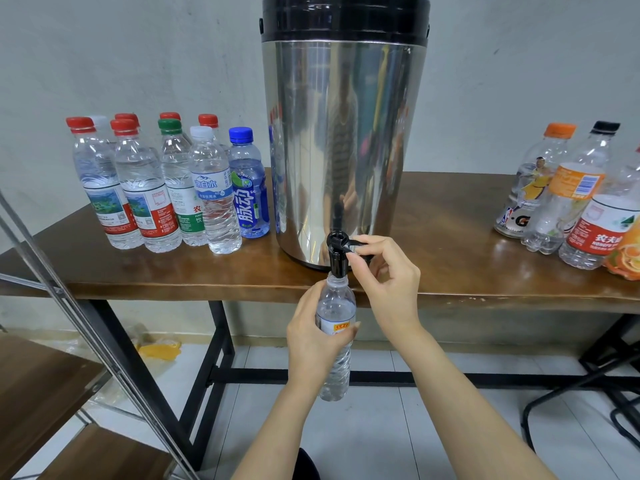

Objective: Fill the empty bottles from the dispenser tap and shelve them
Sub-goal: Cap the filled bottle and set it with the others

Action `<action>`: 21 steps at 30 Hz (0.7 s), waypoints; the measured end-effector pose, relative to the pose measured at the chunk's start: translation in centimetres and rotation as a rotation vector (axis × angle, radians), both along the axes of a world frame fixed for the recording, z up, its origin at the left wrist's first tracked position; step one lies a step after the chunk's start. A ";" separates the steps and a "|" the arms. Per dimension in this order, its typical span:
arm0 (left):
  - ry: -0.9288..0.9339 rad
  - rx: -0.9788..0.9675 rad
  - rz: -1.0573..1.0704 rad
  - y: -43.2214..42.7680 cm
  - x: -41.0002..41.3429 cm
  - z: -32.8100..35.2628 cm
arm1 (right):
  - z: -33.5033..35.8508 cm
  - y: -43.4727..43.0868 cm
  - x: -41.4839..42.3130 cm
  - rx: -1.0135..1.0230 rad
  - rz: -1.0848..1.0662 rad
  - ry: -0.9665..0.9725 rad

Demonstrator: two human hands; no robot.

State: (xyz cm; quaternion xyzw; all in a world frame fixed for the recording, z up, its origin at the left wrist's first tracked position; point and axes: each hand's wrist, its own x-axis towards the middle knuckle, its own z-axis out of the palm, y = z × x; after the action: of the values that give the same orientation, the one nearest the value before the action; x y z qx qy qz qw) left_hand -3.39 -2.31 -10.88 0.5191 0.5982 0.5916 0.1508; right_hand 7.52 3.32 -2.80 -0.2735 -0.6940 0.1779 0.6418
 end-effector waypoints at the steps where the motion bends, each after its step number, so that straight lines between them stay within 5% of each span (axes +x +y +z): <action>1: 0.001 0.002 0.001 0.0 0.0 0.0 | 0.0 0.0 0.0 0.000 -0.001 -0.001; 21: 0.001 0.000 -0.011 0.1 0.0 -0.3 | -0.1 0.0 0.0 -0.019 0.001 -0.005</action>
State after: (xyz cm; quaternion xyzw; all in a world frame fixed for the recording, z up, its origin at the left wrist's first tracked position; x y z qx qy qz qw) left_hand -3.43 -2.24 -11.13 0.5229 0.5954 0.5903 0.1538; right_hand 7.56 3.34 -2.87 -0.2799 -0.6940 0.1838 0.6373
